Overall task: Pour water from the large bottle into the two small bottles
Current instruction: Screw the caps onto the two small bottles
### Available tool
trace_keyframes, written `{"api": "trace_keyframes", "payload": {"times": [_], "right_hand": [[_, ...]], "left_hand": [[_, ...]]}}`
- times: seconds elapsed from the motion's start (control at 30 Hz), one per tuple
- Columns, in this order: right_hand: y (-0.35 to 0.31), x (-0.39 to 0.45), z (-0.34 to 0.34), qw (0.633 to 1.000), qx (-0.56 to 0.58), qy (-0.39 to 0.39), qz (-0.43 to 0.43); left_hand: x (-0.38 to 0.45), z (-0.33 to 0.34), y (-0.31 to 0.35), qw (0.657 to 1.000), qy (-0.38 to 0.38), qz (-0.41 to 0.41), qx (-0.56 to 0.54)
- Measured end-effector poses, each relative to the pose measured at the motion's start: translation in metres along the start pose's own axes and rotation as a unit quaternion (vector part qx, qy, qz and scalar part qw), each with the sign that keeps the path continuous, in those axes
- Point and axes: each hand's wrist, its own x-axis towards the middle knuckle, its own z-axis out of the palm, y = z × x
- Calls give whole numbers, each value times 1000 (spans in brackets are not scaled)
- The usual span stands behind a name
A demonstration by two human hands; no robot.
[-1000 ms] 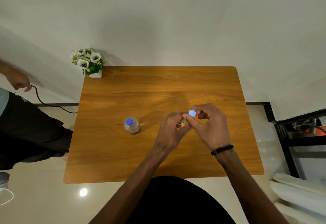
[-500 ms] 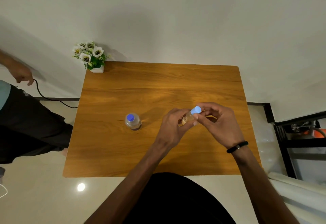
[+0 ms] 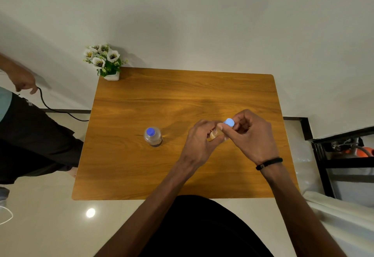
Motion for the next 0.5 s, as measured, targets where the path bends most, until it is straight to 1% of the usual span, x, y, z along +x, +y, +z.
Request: {"api": "trace_keyframes", "payload": {"times": [0.07,0.13,0.2,0.3,0.4,0.5], "right_hand": [[-2,0,1,999,-40,5,7],[-4,-1,0,997,-69,-19,6],[-4,-2,-4,997,-37,-65,-8],[-3,-6,-13,992,4,-112,-66],[-4,-7,-17,990,-9,-97,-102],[-6,-5,-17,991,-22,-81,-103]], "left_hand": [[-1,-1,-1,1000,-3,-2,-6],[-1,-3,-1,1000,-5,1,-12],[0,-4,-2,1000,-6,6,-14],[1,-5,0,1000,-6,4,-25],[1,-5,1,1000,-2,3,-22],[0,-4,3,1000,-6,4,-18]]}}
